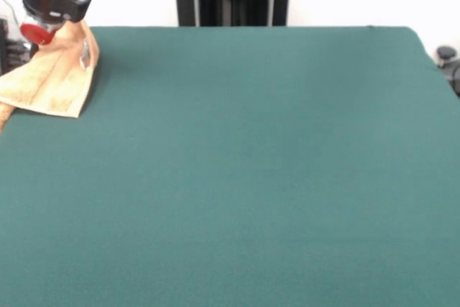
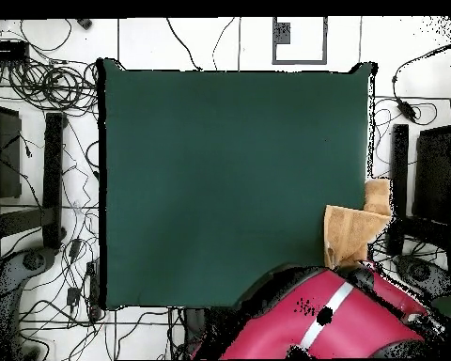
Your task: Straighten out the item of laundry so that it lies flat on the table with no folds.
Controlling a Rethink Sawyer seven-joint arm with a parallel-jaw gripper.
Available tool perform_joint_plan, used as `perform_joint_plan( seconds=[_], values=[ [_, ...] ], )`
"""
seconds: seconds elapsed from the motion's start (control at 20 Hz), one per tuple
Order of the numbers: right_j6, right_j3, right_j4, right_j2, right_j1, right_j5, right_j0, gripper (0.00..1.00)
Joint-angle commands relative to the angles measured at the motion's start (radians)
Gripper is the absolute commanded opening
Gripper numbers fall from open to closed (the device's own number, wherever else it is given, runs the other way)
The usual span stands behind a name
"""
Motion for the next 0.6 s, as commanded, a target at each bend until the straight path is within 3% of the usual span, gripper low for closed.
perform_joint_plan(
  seconds=[0.05, 0.2, 0.3, 0.6],
  values=[
    [-0.005, -0.017, -0.052, 0.122, 0.054, -0.049, -0.009, 1.00],
    [0.055, -0.016, -0.005, 0.032, 0.085, -0.053, 0.056, 1.00],
    [0.028, -0.037, -0.017, -0.037, 0.082, -0.003, 0.105, 1.00],
    [0.001, -0.105, 0.042, 0.015, -0.040, 0.287, 0.128, 1.00]
  ],
)
